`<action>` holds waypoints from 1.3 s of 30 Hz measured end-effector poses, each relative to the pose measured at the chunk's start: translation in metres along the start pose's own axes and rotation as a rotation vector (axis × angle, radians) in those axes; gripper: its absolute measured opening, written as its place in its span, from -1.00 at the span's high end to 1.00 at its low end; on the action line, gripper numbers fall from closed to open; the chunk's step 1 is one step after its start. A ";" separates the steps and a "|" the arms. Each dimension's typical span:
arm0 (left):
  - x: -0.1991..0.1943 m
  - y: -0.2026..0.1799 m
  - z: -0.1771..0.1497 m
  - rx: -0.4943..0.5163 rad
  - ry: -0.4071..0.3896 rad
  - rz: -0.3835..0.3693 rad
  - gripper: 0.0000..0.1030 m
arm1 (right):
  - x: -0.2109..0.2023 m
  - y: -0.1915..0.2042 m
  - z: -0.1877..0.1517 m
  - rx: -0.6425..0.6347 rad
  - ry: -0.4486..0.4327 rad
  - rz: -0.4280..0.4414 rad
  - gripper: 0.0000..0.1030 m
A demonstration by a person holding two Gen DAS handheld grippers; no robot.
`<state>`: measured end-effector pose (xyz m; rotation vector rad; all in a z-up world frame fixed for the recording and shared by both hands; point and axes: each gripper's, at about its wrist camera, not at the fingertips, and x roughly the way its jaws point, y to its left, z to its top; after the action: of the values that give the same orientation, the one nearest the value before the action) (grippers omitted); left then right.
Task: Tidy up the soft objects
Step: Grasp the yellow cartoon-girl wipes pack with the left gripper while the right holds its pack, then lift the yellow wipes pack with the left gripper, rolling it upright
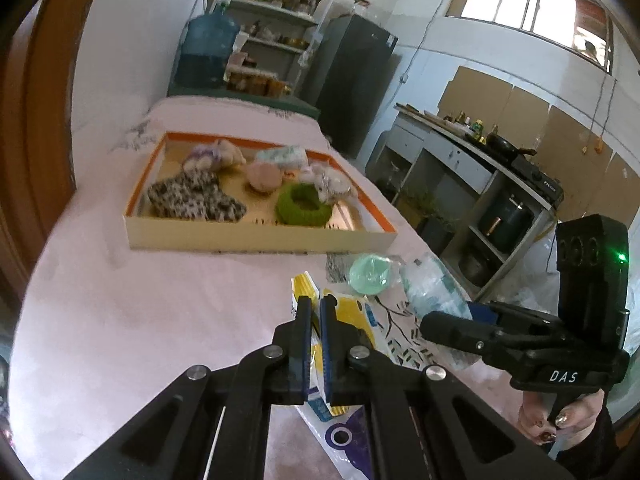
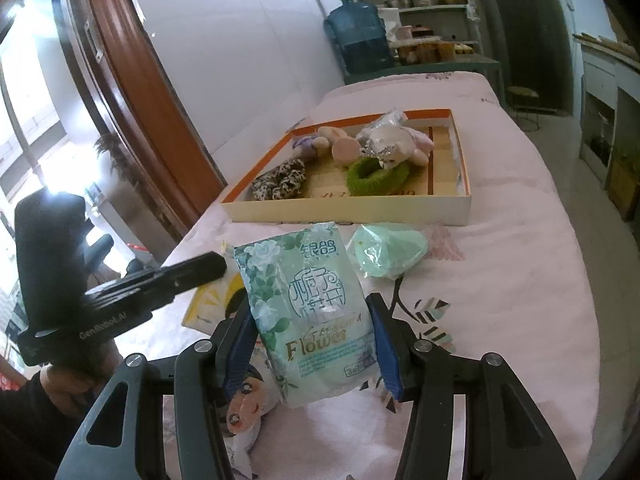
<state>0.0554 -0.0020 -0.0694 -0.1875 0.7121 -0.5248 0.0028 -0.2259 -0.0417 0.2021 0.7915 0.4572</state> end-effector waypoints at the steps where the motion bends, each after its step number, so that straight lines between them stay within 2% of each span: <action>1: -0.001 -0.001 0.001 0.009 -0.002 0.005 0.92 | 0.000 0.001 0.000 -0.002 0.000 0.001 -0.06; 5: 0.011 0.003 0.001 0.000 0.064 0.006 0.88 | 0.001 0.005 0.000 -0.011 0.005 0.005 -0.06; 7: 0.022 0.013 -0.002 -0.051 0.114 -0.021 0.84 | 0.002 0.005 0.000 -0.008 0.006 0.009 -0.06; 9: 0.028 0.022 -0.004 -0.088 0.149 -0.025 0.56 | 0.002 0.005 -0.001 -0.005 0.007 0.006 -0.06; 11: 0.028 0.028 -0.006 -0.100 0.158 -0.005 0.02 | 0.001 0.005 -0.001 -0.006 0.009 0.003 -0.06; 13: 0.017 0.026 -0.006 -0.059 0.120 0.007 -0.05 | 0.000 0.005 -0.001 -0.009 0.009 -0.001 -0.06; 16: -0.001 0.006 -0.009 0.129 0.085 0.035 -0.14 | 0.000 0.004 -0.001 -0.009 0.009 0.001 -0.06; 17: -0.004 -0.004 -0.013 0.214 0.077 0.060 -0.15 | 0.000 0.004 -0.001 -0.009 0.009 0.001 -0.06; 20: -0.006 -0.041 -0.036 0.591 0.068 0.170 -0.15 | -0.001 0.005 -0.002 -0.011 0.007 -0.003 -0.06; 23: -0.003 -0.062 -0.050 0.810 0.110 0.151 -0.15 | -0.005 0.005 -0.004 -0.007 0.002 -0.010 -0.06; 29: 0.025 -0.080 -0.050 1.057 0.205 0.152 -0.15 | -0.017 -0.001 -0.007 0.026 -0.025 -0.021 -0.06; 32: 0.038 -0.088 -0.052 1.149 0.229 0.147 -0.15 | -0.021 -0.004 -0.008 0.036 -0.032 -0.033 -0.06; 36: 0.060 -0.089 -0.046 1.178 0.269 0.141 -0.14 | -0.024 -0.010 -0.009 0.054 -0.042 -0.044 -0.06; 37: 0.065 -0.089 -0.043 1.168 0.274 0.135 -0.07 | -0.025 -0.012 -0.009 0.060 -0.043 -0.047 -0.06; 39: 0.071 -0.086 -0.038 1.130 0.285 0.101 0.46 | -0.026 -0.015 -0.010 0.070 -0.045 -0.049 -0.07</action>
<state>0.0408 -0.1122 -0.1094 0.9884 0.6015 -0.7919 -0.0151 -0.2511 -0.0373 0.2568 0.7668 0.3776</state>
